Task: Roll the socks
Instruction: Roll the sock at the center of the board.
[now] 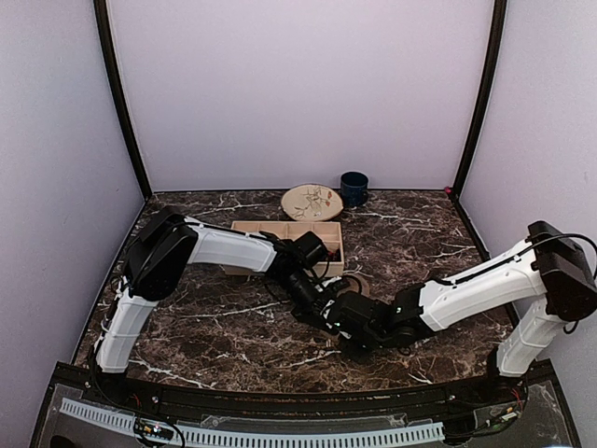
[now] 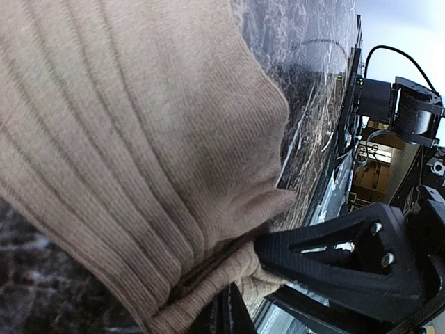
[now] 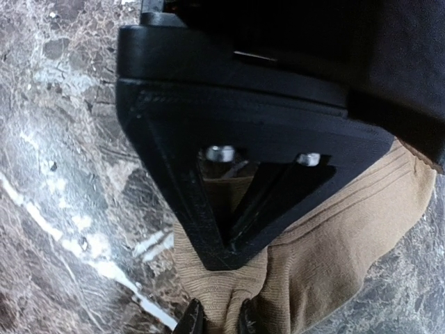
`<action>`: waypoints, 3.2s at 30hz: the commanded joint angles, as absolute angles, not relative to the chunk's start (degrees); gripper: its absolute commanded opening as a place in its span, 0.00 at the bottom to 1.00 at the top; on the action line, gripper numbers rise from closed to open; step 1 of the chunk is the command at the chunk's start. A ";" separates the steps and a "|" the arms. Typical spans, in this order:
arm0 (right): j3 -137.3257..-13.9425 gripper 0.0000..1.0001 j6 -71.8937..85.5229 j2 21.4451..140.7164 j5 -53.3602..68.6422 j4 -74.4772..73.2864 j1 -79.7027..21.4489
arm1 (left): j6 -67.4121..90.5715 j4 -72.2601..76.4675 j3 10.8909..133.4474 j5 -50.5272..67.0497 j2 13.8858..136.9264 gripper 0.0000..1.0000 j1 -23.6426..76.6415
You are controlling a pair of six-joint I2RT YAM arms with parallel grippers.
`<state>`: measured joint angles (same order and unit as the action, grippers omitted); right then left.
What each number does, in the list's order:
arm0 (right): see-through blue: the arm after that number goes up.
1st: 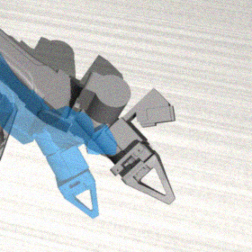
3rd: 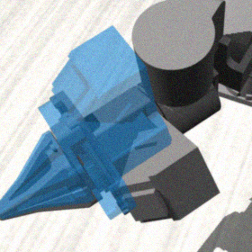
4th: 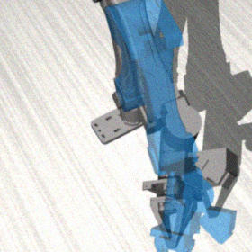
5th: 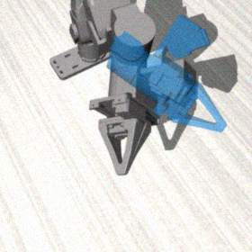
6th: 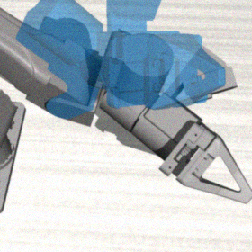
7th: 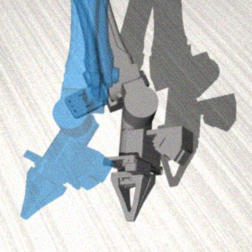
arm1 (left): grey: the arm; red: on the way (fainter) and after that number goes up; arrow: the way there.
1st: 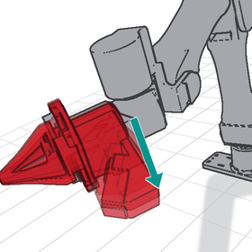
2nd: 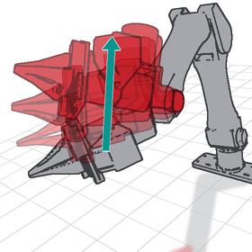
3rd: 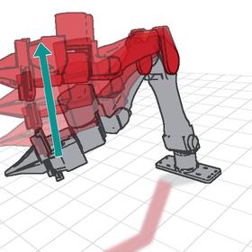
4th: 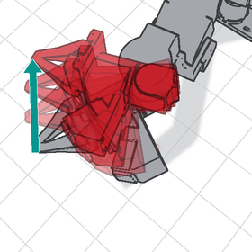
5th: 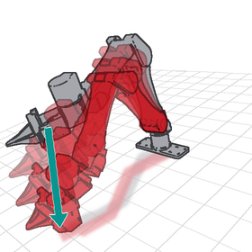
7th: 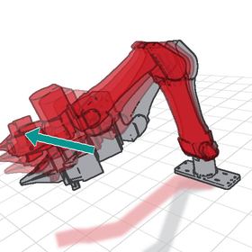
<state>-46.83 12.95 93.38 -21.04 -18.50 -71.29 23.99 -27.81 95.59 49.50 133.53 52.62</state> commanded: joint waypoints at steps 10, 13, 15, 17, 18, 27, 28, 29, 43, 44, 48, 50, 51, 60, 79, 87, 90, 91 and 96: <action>-47.93 0.00 13.74 97.55 -12.93 -22.10 -68.10 | 27.29 -33.56 95.16 40.08 134.33 0.16 52.42; -48.04 0.00 13.89 97.11 -12.22 -21.74 -68.07 | 29.18 -32.47 93.63 38.48 133.46 0.28 51.61; -48.03 0.00 13.82 96.74 -11.15 -21.27 -67.93 | 30.27 -31.95 92.87 37.64 132.92 0.37 50.99; -48.05 0.00 13.80 96.64 -10.16 -21.00 -67.89 | 31.21 -31.43 92.19 36.75 132.41 0.42 50.51; -48.07 0.00 13.84 96.67 -9.54 -20.92 -67.89 | 31.65 -31.16 91.86 36.44 132.23 0.43 50.40; -46.23 0.00 14.32 96.07 -6.57 -19.99 -67.84 | 35.13 -29.54 89.62 34.68 130.95 0.46 49.58; -45.99 0.00 14.47 95.99 -6.30 -19.96 -67.84 | 35.46 -29.52 89.46 34.57 130.88 0.46 49.45; -45.85 0.00 14.62 95.87 -6.20 -19.94 -67.85 | 35.72 -29.45 89.31 34.37 130.79 0.47 49.29; -45.82 0.00 15.99 98.27 -6.29 -20.08 -67.72 | 38.14 -26.12 82.99 35.45 125.27 0.55 47.81; -45.95 0.00 16.10 98.45 -6.32 -20.12 -67.64 | 38.02 -25.98 82.51 35.56 124.84 0.57 47.81; -46.60 0.00 16.51 98.85 -6.67 -19.97 -67.36 | 36.88 -26.48 80.43 35.48 123.40 0.60 47.77; -46.88 0.00 16.61 99.01 -6.89 -20.04 -67.29 | 36.03 -27.05 79.71 35.07 122.98 0.61 47.76; -46.89 0.00 16.68 98.98 -6.90 -19.98 -67.32 | 35.77 -27.29 79.22 34.96 122.84 0.61 47.75; -46.19 0.00 18.53 98.35 -7.23 -19.60 -67.28 | 34.56 -29.00 76.09 30.49 122.30 0.62 47.55; -43.49 0.00 19.63 95.81 -1.43 -16.35 -66.73 | 37.52 -23.02 70.86 23.71 114.53 0.62 45.00; -41.31 0.00 21.04 93.27 8.34 -12.83 -61.47 | 38.40 -15.80 65.98 23.53 109.15 0.62 44.38; -41.74 0.00 20.87 93.39 15.93 -12.17 -58.25 | 38.41 -12.34 63.30 25.15 107.19 0.61 44.38; -42.07 0.00 20.72 93.73 18.32 -12.17 -57.04 | 38.31 -11.40 62.66 25.59 106.62 0.61 44.43; -43.46 0.00 22.11 96.31 31.32 -10.49 -51.78 | 36.27 -7.59 60.18 26.55 103.62 0.61 45.20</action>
<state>-43.46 20.43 93.47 18.63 -8.36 -54.96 38.04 -10.55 62.50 26.50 107.26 44.77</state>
